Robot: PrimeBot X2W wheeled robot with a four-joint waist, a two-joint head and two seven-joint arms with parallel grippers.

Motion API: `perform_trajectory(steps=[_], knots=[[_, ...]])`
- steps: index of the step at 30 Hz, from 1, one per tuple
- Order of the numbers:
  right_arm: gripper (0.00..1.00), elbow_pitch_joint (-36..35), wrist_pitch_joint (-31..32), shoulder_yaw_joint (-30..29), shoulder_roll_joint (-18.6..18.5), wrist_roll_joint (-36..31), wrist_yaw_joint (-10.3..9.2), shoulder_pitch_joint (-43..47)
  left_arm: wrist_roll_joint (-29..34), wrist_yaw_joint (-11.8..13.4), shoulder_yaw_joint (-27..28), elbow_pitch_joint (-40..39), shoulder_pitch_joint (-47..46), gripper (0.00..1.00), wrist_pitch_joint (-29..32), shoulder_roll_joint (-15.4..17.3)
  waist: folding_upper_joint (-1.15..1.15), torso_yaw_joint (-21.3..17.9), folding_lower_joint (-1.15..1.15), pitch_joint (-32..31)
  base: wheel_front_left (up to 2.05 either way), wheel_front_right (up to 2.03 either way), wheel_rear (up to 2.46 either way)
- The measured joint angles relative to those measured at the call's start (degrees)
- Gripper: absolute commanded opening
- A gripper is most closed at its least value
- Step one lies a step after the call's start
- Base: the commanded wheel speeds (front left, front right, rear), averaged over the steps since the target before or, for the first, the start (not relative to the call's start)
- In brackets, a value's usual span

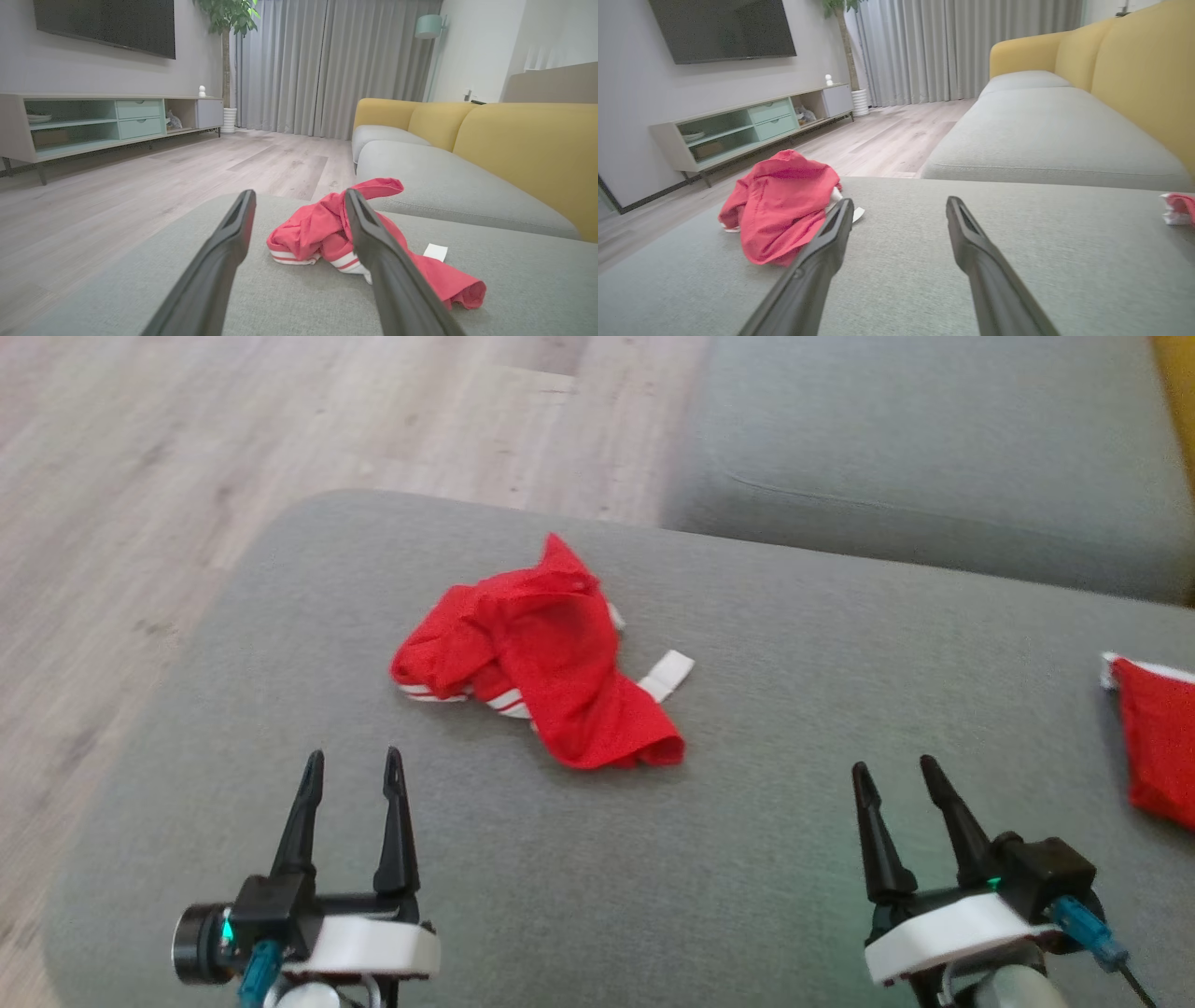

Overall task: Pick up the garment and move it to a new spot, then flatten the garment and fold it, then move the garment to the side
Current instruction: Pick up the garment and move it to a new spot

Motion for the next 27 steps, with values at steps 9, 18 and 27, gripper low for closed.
perform_trajectory(steps=[9,18,27], knots=[[1.0,0.34,0.0,1.34,0.01,1.2,0.0,-0.01,1.87,-2.24,1.3,2.66,0.68,1.0,0.0,0.56,0.0,2.91,0.0,0.16,0.0,0.0,0.0],[1.0,0.2,0.0,-0.03,0.01,0.22,0.0,-0.53,4.53,-9.61,-4.03,10.45,-17.4,1.0,5.65,3.97,0.0,0.48,0.01,4.49,0.0,0.0,0.0],[1.0,-0.43,-0.04,-1.71,-0.01,-0.3,0.0,-6.65,-8.49,-12.11,-16.45,21.09,-38.55,1.0,22.72,8.9,0.0,-4.03,0.02,11.91,0.0,0.0,0.0]])
